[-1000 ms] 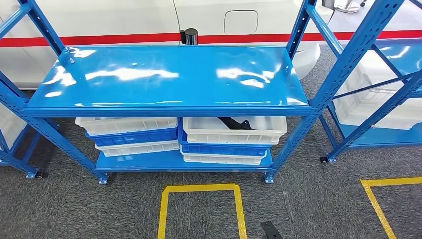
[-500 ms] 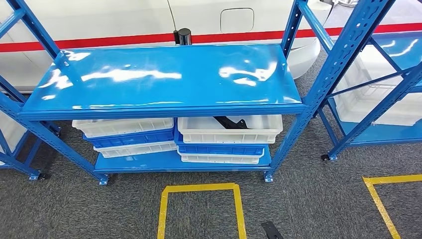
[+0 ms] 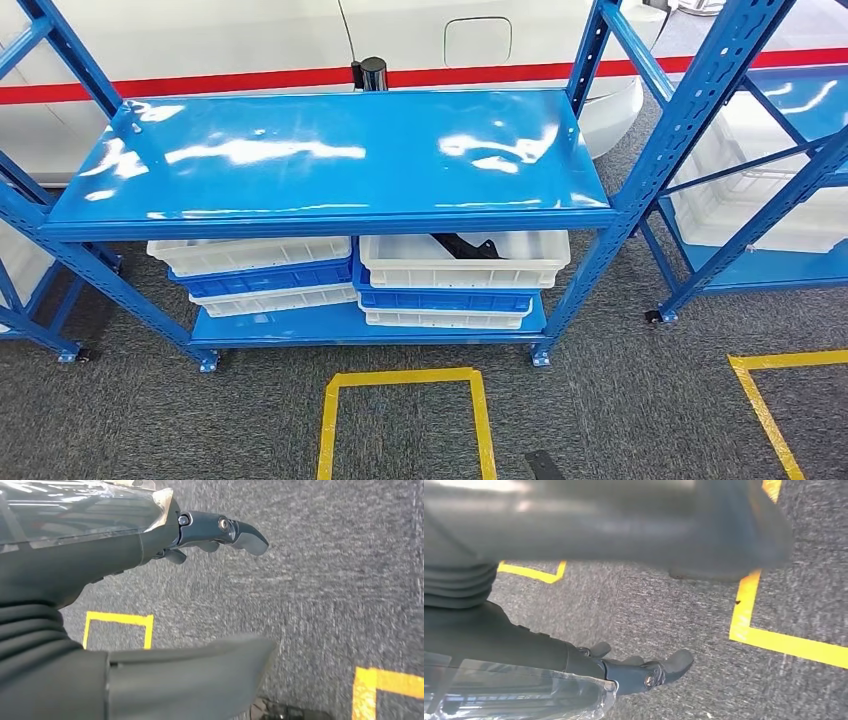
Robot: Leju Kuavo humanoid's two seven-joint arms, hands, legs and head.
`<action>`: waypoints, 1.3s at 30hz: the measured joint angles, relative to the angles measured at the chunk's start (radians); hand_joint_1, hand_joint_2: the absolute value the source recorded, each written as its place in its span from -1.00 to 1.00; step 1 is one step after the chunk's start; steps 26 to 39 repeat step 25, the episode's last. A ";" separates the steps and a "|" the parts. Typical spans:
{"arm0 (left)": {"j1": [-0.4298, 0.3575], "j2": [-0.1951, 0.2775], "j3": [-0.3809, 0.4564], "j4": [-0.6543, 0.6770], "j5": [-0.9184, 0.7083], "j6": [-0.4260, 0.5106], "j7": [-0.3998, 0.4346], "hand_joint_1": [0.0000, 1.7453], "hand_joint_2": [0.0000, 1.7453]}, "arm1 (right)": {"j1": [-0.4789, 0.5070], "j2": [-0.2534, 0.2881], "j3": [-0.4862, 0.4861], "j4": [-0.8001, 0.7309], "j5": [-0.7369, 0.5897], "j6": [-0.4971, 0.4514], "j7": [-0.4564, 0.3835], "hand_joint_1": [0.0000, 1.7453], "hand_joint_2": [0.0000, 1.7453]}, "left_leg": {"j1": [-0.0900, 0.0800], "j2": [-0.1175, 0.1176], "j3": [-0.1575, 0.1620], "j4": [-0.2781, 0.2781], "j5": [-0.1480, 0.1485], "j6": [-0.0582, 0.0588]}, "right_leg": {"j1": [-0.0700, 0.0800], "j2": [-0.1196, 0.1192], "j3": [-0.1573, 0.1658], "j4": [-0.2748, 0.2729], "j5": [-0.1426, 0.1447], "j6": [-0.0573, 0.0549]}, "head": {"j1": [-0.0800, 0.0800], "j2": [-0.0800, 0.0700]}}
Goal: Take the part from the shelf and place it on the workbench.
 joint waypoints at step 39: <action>0.122 0.048 -0.554 -0.102 0.708 -0.054 0.104 -1.00 -1.00 | 0.100 0.009 -0.134 -0.117 0.033 0.084 -0.136 -1.00 -1.00 | 0.000 0.000 -0.001 0.000 -0.001 0.000 | 0.000 0.000 -0.001 0.000 0.000 0.000 | 0.000 0.000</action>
